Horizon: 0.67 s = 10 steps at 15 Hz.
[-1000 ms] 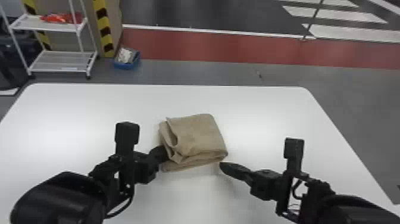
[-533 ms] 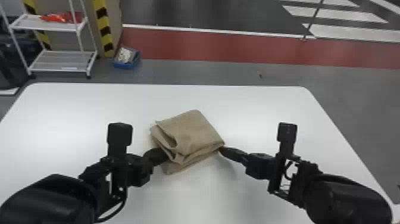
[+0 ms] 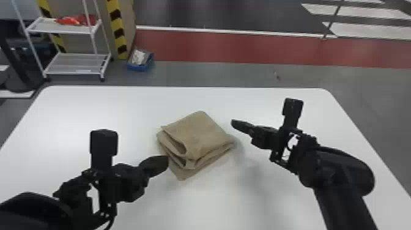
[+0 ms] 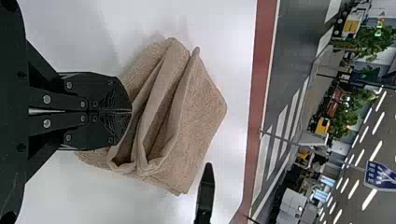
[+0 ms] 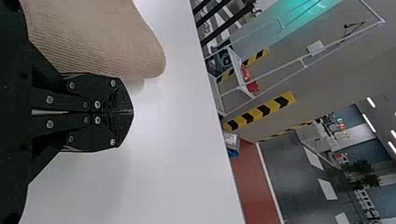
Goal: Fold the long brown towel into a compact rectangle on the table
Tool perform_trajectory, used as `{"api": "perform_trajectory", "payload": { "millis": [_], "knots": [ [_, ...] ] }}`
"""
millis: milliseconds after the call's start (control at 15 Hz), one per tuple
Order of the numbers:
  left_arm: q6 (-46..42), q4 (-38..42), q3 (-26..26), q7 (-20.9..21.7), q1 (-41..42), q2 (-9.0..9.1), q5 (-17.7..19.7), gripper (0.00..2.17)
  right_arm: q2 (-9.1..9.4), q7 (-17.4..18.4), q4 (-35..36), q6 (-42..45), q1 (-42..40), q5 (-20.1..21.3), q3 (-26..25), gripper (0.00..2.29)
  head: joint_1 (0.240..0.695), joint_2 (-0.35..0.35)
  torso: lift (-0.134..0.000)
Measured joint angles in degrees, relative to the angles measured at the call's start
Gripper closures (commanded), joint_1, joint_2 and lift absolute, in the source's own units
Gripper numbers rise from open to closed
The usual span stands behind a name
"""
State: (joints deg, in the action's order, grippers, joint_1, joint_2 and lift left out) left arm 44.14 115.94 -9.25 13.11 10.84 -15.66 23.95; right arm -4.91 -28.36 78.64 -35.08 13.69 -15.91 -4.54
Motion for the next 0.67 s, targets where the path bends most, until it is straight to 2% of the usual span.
{"api": "perform_trajectory", "payload": {
  "millis": [133, 200, 333, 533, 667],
  "knots": [
    [0.4, 2.2, 1.8, 0.6, 1.6, -0.64, 1.9, 2.07, 0.87, -0.5, -2.3, 2.9, 1.6, 0.3, 0.2, 2.24, 0.695, -0.066, -0.124],
    [0.4, 3.0, 2.6, 0.8, 2.0, -0.90, 2.5, 2.07, 1.00, -0.7, -1.0, 2.6, 0.6, -0.1, 0.1, 2.24, 0.695, -0.061, -0.124],
    [-0.2, 3.7, 3.7, 0.5, 2.1, -1.34, 2.8, 2.07, 0.95, -1.0, 6.7, -0.3, -4.4, -0.8, -0.3, 2.24, 0.695, -0.049, -0.124],
    [-3.7, 0.8, 4.6, -0.2, 0.1, -1.61, 2.3, 2.07, 0.33, -1.6, 23.5, -5.8, -16.4, -1.5, -2.5, 2.24, 0.695, -0.033, -0.124],
    [-5.6, -2.2, 4.7, -0.2, -1.0, -1.46, 2.3, 2.07, 0.02, -3.0, 29.8, -6.6, -22.4, -2.1, -4.2, 2.24, 0.695, -0.033, -0.124]
  ]
}}
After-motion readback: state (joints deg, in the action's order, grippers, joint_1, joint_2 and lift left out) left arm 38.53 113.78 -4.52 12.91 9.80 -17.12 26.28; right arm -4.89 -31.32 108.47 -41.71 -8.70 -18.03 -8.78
